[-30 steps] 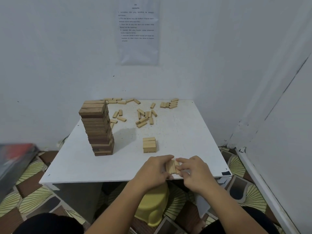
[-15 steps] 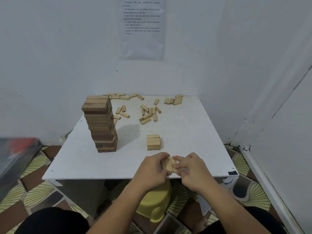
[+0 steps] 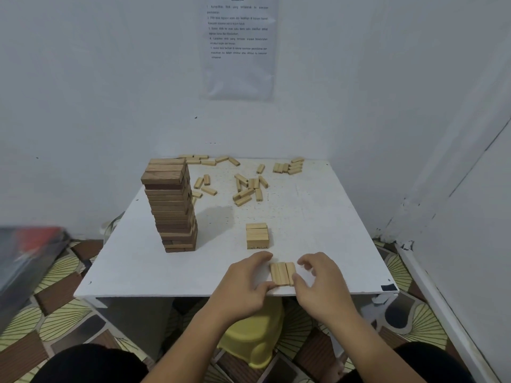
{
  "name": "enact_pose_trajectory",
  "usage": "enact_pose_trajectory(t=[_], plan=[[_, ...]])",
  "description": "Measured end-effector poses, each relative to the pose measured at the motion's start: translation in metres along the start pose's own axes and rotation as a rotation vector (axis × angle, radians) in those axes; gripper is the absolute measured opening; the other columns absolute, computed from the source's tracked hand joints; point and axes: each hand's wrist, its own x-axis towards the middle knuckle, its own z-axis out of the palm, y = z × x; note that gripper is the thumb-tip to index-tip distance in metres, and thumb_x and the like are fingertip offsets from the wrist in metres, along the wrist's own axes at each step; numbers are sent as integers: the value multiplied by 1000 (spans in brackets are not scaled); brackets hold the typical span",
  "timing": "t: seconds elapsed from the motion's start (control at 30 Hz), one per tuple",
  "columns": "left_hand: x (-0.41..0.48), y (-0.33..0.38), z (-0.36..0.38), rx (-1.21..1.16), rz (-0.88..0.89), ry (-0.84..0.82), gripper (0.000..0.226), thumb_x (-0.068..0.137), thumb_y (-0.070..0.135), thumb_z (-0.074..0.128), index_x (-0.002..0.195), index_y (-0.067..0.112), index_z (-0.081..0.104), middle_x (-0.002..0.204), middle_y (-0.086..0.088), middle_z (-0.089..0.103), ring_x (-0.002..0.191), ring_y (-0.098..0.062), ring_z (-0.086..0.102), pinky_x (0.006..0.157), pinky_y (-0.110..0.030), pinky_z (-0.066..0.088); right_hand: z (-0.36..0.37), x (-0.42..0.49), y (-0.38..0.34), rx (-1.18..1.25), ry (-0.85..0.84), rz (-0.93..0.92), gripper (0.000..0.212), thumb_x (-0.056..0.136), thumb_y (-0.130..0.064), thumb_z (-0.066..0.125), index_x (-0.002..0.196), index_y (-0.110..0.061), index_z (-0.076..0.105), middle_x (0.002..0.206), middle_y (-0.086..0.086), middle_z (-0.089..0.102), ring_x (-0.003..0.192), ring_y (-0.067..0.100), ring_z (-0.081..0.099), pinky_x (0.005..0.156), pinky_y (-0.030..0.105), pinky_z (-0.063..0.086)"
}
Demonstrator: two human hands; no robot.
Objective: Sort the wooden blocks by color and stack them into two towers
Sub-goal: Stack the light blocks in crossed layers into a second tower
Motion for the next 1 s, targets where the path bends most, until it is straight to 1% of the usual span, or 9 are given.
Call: enact_pose_trajectory(t=[0.1,0.17,0.37,0.5,0.57,0.63,0.77,0.87,1.0], plan=[[-2,-4,-1,-66,23,23,51,95,31,63,145,35,52,144,20,56,135,1,48,115,-20,36,12,-1,-20,-227,-56,54,47,83,-68,59,114,-34,49,108,-14,46,105,13,45,90,37,43],[-3,-6,-3,-142,10,44,48,94,28,59,142,36,55,141,24,58,134,5,48,117,-25,38,20,-1,-26,-315,-72,64,52,81,-74,53,114,-35,46,110,-13,45,105,15,44,89,38,41],[-3,-11,-10,-221,-1,69,41,97,22,58,135,38,60,134,27,62,130,8,51,114,-24,41,19,14,-27,-253,-156,-67,38,86,-48,62,121,-33,57,114,-14,48,110,16,47,91,37,39],[-7,-18,-11,-60,5,73,44,97,24,62,139,36,57,139,23,58,128,8,49,112,-14,37,6,28,-19,-178,-366,-278,40,91,-32,66,131,-36,62,133,-22,49,126,8,37,108,35,29],[-11,-19,-11,9,-8,78,44,99,25,61,142,35,56,140,20,57,126,6,47,105,-4,29,4,33,-14,-117,-397,-333,41,92,-26,68,132,-34,65,135,-23,51,129,4,36,113,30,29],[-14,-18,-10,38,-21,102,43,101,29,57,143,31,56,140,16,60,127,1,51,103,-5,30,5,32,-12,-68,-399,-337,45,91,-24,70,135,-32,63,135,-25,49,130,2,36,116,28,30],[-23,-9,-4,246,14,192,52,99,39,39,145,18,55,142,2,60,134,-17,52,111,-26,33,12,18,-7,-39,-225,-246,73,83,-49,65,150,-29,45,147,-19,40,140,4,32,120,38,29],[-33,-11,15,507,-15,165,69,103,46,20,158,11,40,164,-5,38,155,-23,28,127,-40,15,17,6,-5,-312,-215,-178,90,87,-63,44,163,-22,16,167,-8,17,154,12,11,127,38,14],[-36,-14,35,607,-59,137,66,108,43,17,149,5,51,157,-12,47,149,-26,40,117,-46,21,26,-4,-11,-518,-264,-173,91,90,-66,26,164,-20,1,172,-2,-9,157,17,-14,128,40,-4]])
